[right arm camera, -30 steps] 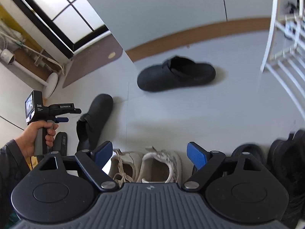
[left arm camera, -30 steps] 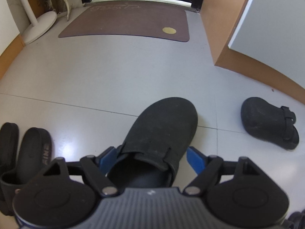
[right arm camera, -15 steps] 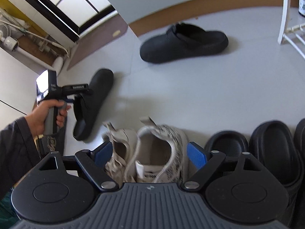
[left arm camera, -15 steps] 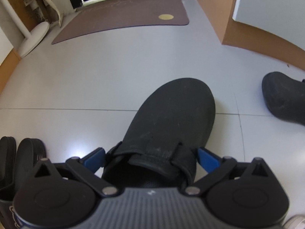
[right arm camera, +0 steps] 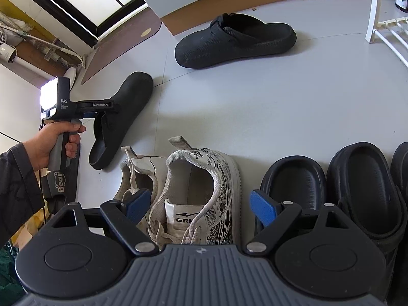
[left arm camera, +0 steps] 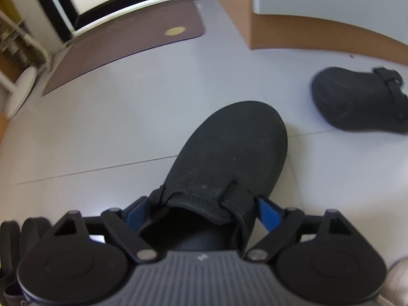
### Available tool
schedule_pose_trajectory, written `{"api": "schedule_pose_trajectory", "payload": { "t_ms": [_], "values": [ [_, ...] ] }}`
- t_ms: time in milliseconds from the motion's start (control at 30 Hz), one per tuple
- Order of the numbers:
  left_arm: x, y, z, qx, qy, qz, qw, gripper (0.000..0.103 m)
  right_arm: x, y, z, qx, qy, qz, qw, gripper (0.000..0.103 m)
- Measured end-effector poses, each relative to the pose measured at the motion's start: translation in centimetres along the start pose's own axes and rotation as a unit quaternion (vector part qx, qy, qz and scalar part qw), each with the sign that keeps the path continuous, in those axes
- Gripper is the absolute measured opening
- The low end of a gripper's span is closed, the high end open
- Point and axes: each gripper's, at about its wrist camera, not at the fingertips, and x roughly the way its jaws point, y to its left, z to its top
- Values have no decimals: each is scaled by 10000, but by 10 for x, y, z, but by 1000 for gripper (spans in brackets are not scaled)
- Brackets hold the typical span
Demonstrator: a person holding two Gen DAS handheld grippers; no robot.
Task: Organize scattered shoes
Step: 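Lift the black clog with the left tool and carry it toward the other black clog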
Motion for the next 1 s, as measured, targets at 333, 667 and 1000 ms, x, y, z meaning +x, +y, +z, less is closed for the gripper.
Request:
{"api": "schedule_pose_trajectory", "payload": {
  "t_ms": [333,667,1000],
  "values": [
    [-17,-46,-10,859,-224,-627,9941,86,-1,-7,0,108,-26,3,9999,89],
    [-22,-75,-11,1366,-180,-888,9865,86,-3,-12,0,171,-22,54,9998,89],
    [-17,-127,7,1891,-263,-1293,9730,86,-2,-15,0,196,-1,84,9998,89]
  ]
}}
